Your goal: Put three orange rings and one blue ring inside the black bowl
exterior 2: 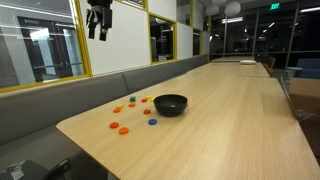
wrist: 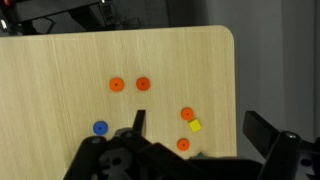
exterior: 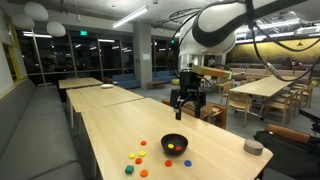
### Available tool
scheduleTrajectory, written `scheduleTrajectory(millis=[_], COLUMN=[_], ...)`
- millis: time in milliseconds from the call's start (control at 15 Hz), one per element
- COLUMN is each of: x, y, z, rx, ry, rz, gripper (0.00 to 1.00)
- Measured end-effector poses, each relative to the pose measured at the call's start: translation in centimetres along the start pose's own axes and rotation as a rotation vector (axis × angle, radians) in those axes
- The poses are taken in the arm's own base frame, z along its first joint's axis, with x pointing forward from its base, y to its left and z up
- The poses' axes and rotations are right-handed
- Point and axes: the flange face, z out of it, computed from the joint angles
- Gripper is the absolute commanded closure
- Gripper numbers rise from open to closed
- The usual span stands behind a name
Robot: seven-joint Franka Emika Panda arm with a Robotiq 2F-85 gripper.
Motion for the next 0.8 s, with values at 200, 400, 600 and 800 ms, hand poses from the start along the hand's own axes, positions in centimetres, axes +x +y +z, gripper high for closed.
scheduleTrajectory(millis=[200,400,600,800], x=[0.5,0.0,-0.6,-0.9], y=[0.9,2.0,3.2,4.6], z=[3.4,7.6,11.9,15.3], rx=[-0.035,-0.101,-0.160,-0.189], ry=[0.071,0.116,0.153,0.161], rz=[0.052,0.098,0.156,0.243], gripper=[0.00,0.00,0.00,0.00])
